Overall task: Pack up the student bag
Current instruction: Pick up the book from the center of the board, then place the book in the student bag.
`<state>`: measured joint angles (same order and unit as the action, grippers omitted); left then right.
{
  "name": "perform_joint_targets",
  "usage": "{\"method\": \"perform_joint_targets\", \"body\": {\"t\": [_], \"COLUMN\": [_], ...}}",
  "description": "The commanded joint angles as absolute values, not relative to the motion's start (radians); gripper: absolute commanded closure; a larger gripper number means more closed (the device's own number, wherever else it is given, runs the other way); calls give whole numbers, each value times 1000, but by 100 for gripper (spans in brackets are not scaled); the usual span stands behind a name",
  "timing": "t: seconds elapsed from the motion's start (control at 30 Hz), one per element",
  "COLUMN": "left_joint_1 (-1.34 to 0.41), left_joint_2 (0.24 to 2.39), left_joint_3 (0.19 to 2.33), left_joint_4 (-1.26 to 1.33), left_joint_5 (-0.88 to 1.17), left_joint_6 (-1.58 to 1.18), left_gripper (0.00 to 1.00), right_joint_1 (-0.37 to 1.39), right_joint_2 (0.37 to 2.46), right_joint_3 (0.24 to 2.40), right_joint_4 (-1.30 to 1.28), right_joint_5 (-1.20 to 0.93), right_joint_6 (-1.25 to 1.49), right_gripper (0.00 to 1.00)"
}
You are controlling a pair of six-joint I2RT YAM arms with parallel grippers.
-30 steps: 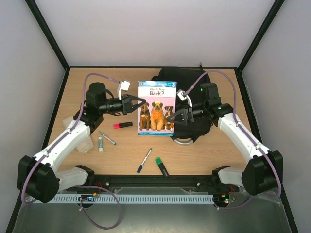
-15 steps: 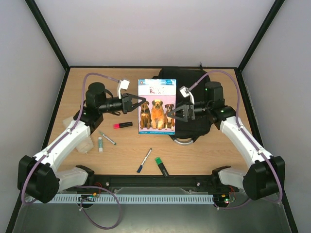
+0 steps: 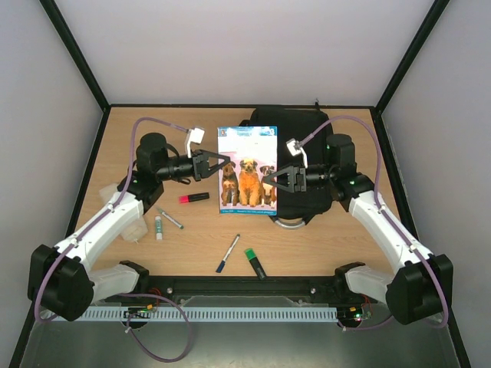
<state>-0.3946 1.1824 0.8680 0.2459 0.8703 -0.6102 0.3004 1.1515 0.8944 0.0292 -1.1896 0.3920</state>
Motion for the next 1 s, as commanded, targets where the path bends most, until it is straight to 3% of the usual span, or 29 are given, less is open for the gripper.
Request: {"method": "perform_joint_targets", "body": {"t": [0.0,0.13,0.3,0.33,0.47,0.57,0.87,0.97], "left_joint_1": [-396,-396,-396,-396,-396,-396,-485,-611], "left_joint_2": [1181,1181,1183,1183,1181,1190,1267,1277], "left_joint_3": [859,859,854,856,871,902,975,988], "left_joint_4": [303,305,297,289,213,105,-136,-169], "left_joint_5": [865,869,871,867,812,716,519,310], "left_joint_6": [-618,-617,-611,-606,-566,-525,-323,-222], "left_gripper": [96,93,88,83,47,33,33,35], "right_joint_1": [292,289,282,278,223,153,-162,-271], "right_joint_2": [1143,1163,1178,1179,1190,1199,1064,1013], "right_joint_3": [889,891,899,900,952,1002,905,866], "right_joint_4": [75,80,92,90,-22,-134,-199,-202], "right_joint_5": [-1188,-1181,-1172,-1163,-1072,-991,-874,-759], "right_joint_6": [423,432,436,435,344,221,120,140], "right_gripper": [78,84,99,99,99,99,99,99]}}
